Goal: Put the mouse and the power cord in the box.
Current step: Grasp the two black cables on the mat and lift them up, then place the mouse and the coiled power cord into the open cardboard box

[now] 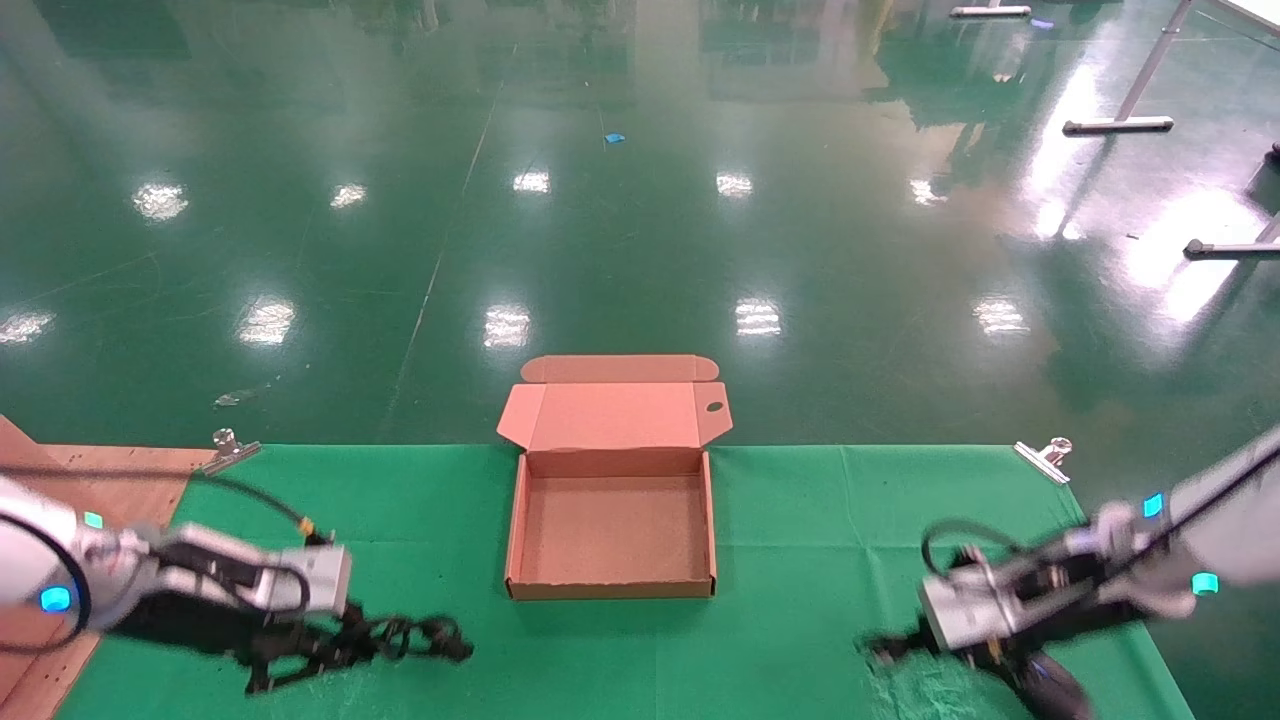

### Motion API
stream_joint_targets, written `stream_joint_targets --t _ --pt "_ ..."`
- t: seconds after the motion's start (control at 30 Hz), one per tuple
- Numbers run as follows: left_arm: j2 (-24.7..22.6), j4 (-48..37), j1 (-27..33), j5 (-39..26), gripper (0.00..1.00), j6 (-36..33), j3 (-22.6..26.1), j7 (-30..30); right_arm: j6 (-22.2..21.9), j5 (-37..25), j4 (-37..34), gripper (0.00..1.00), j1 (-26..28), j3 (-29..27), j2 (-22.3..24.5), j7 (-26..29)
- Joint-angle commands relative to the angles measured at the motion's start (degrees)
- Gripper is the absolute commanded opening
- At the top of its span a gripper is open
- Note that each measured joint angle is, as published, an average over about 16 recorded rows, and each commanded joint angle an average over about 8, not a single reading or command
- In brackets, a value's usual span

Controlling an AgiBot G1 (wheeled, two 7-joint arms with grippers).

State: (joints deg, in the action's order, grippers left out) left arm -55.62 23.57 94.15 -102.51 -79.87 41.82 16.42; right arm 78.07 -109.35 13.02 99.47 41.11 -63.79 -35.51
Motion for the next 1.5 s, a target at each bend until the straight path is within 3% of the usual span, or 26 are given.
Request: stream_joint_targets --t 0.03,0.23,0.57,1.0,1.2,1.5 --pt "0.2 2.3 1.5 -0.3 0.0 -1.2 0.1 -0.8 2.0 0.8 1.3 0.0 2.0 -0.5 0.4 0.2" --pt "-0.4 9.2 6.7 0.8 0.0 -3.7 -0.9 -5.3 4.8 2.4 7.6 0.0 6.4 -1.6 -1.8 5.8" --pt "-6.0 14.7 15.8 0.3 0.0 -5.6 -1.0 -9.4 3.1 1.9 15.3 0.0 12.7 -1.9 -9.4 17.3" --pt "-8.3 15.5 17.1 -0.5 0.0 -5.6 -0.1 -7.8 3.9 1.6 17.7 0.0 15.2 -1.7 -10.6 20.8" --pt "-11.4 16.0 10.4 -6.3 0.0 7.8 1.8 -6.6 3.9 2.0 18.1 0.0 15.7 -2.2 -9.8 21.0" --pt "-19.1 14.9 -2.9 -15.2 0.0 36.8 2.4 -13.8 3.6 3.0 18.7 0.0 14.1 -2.8 -8.4 20.3"
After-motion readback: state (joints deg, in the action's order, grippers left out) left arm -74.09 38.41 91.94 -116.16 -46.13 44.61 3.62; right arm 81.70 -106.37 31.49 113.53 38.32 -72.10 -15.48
